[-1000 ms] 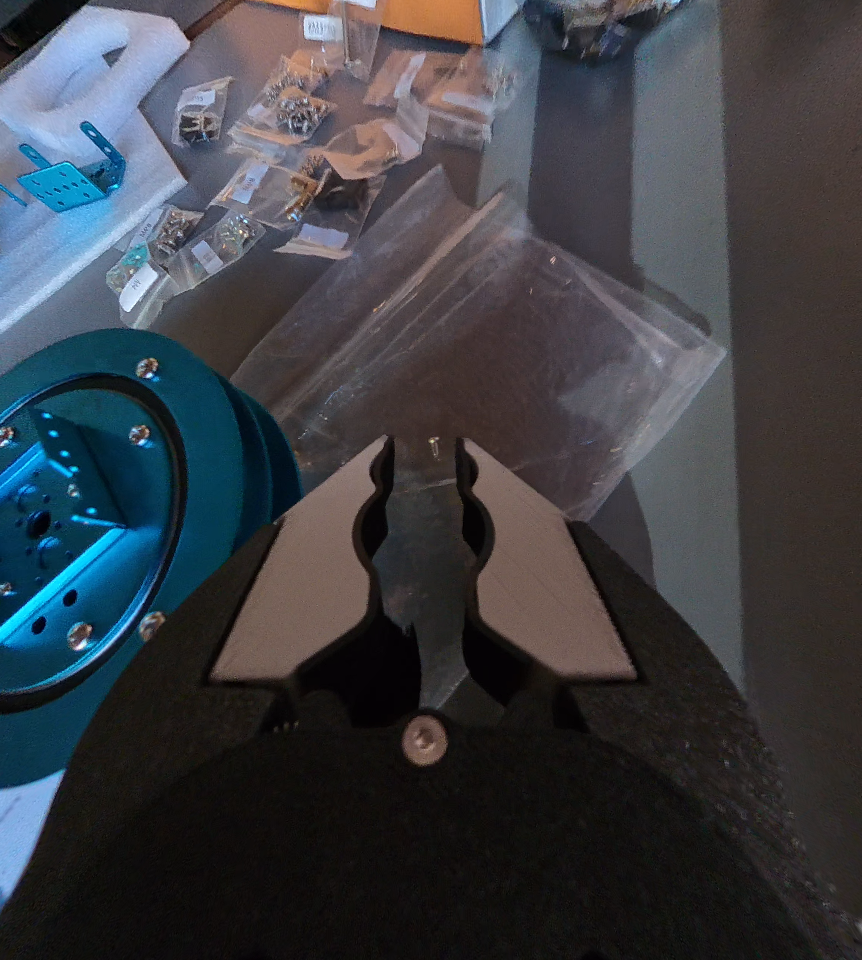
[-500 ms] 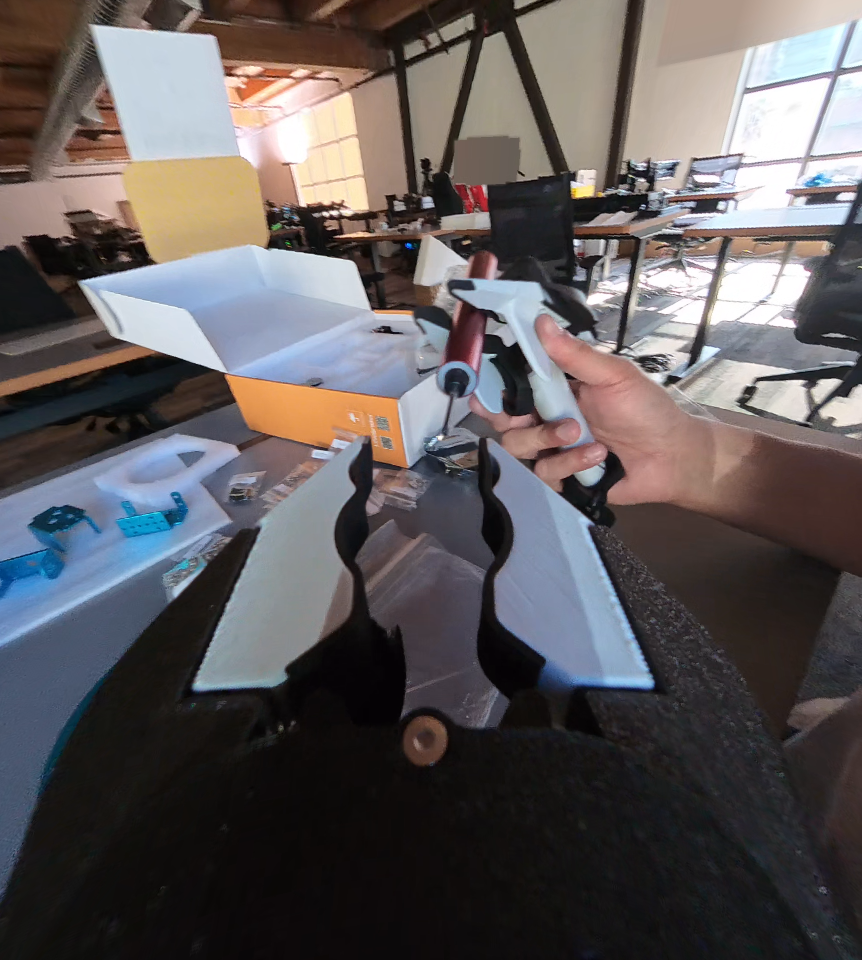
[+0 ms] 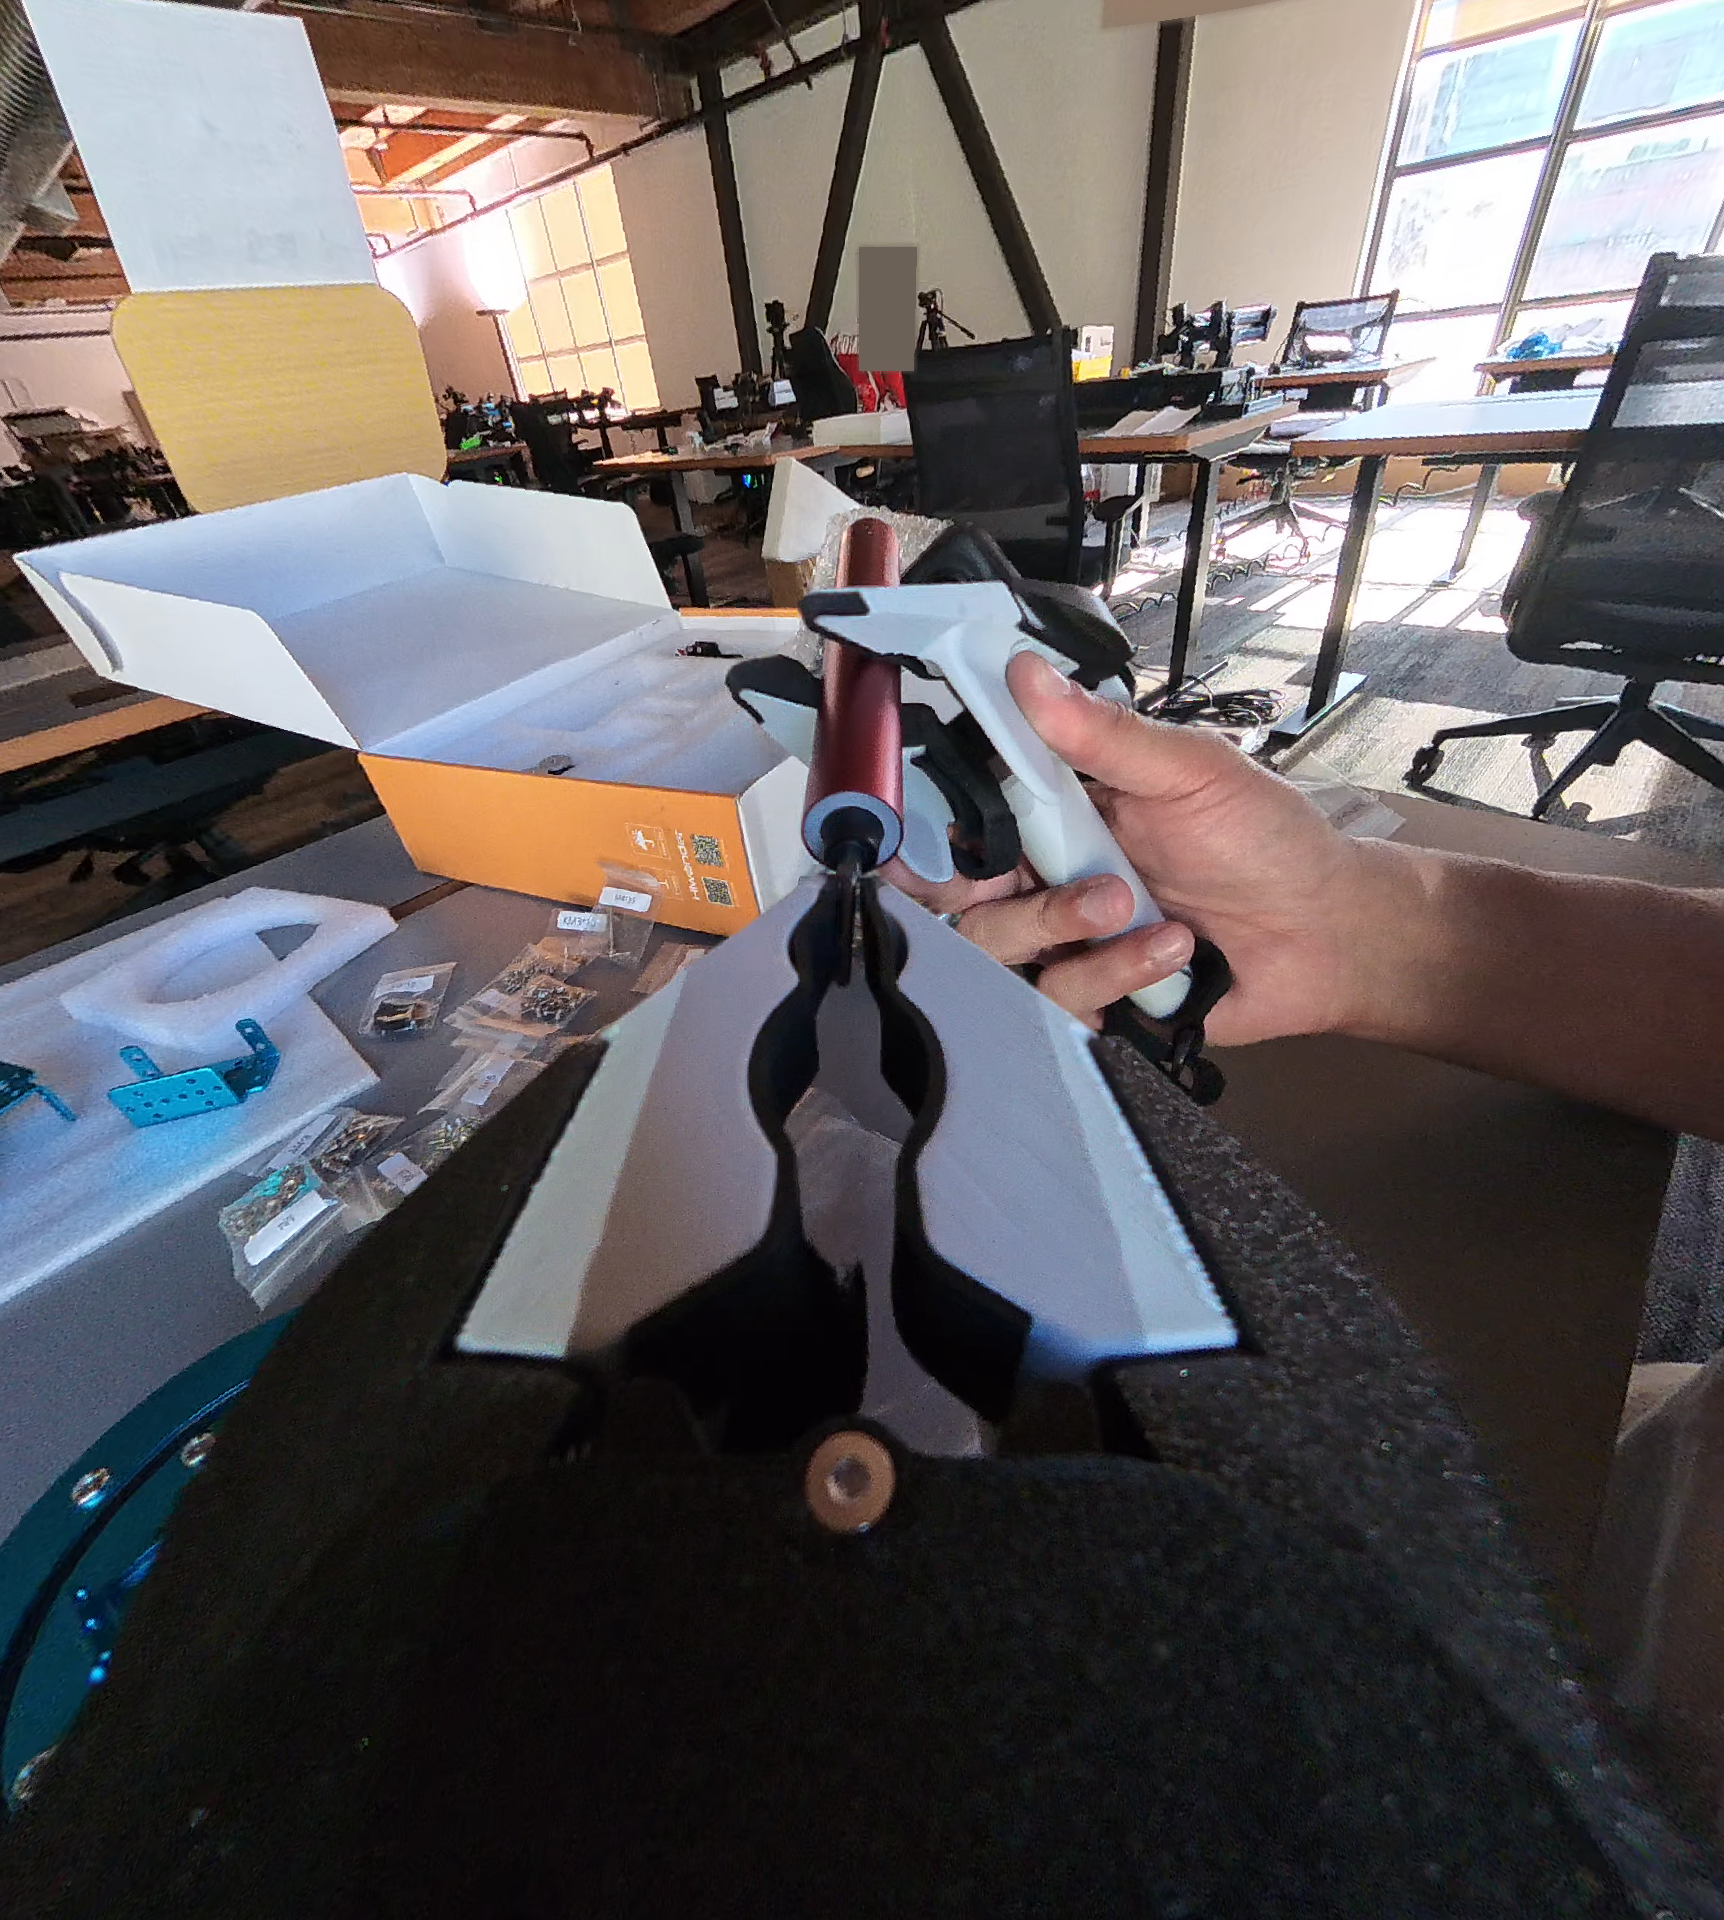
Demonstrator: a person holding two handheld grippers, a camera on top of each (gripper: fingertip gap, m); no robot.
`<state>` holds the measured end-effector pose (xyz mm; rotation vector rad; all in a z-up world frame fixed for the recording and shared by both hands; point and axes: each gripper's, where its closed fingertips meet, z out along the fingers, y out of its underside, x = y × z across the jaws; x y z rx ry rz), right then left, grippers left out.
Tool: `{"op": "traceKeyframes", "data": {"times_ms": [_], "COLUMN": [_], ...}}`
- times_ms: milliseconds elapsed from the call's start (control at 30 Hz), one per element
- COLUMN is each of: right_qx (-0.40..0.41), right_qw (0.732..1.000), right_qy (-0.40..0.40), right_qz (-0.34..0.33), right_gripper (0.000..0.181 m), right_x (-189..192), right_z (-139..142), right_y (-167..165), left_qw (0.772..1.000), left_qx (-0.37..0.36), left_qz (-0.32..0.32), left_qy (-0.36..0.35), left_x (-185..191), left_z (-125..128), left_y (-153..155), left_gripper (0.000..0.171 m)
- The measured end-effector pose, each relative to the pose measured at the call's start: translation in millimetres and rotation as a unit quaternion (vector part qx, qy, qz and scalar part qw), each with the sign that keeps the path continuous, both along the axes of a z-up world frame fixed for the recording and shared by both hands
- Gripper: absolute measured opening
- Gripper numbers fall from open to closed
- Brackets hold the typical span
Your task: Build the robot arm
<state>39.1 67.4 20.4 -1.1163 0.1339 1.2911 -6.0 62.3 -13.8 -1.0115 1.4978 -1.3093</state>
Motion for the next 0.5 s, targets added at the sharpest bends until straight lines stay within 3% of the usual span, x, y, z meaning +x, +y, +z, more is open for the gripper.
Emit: {"op": "traceKeyframes", "data": {"times_ms": [400, 500], "right_qx": [-0.021, -0.06], "right_qw": [1.0, 0.997], "right_qy": [0.007, -0.024], "right_qz": [0.006, 0.036], "right_gripper": [0.019, 0.026], "right_x": [-4, -26], "right_z": [-7, -19], "right_y": [5, 13], "left_qw": [1.0, 0.999], "left_qx": [0.02, 0.037], "left_qz": [0.007, 0.01], "left_qy": [-0.022, -0.035], "left_x": [-1, -3], "left_z": [2, 4], "left_y": [3, 1], "left_gripper": [0.003, 0.003]}}
